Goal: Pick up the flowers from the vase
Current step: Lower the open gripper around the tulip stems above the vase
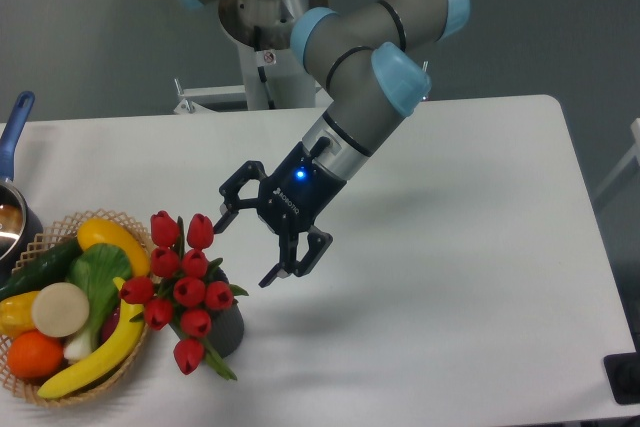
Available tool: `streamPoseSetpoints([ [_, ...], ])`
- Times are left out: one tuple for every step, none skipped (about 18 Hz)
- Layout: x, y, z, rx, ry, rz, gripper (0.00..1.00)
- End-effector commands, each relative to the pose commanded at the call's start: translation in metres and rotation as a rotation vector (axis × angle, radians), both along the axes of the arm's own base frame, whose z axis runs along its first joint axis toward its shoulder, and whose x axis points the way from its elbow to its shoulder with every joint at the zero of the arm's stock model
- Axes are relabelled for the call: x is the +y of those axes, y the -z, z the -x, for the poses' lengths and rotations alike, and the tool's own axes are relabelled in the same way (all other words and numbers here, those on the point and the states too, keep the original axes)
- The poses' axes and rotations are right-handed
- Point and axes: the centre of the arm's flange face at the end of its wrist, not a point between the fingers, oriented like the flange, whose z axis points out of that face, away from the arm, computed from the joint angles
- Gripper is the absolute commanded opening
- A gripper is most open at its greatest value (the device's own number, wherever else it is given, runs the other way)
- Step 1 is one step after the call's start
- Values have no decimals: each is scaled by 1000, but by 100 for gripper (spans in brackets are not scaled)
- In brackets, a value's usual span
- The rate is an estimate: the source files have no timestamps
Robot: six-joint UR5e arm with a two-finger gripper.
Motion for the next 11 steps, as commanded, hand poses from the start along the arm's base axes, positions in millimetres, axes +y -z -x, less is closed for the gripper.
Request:
streamPoseSetpoints([
  [2,-3,2,6,0,-5,100],
  [6,-2,1,5,8,-4,100],
  [12,2,-3,0,19,0,100],
  [14,5,-3,-4,21,1,100],
  [15,6,-2,-11,18,5,100],
  [17,6,-5,-12,22,6,100],
  [17,7,-5,-13,22,7,100],
  [17,9,-4,-20,20,9,100],
  [18,11,-3,-23,20,11,100],
  [19,12,-3,-23,22,11,100],
  [20,12,-5,-24,24,14,100],
])
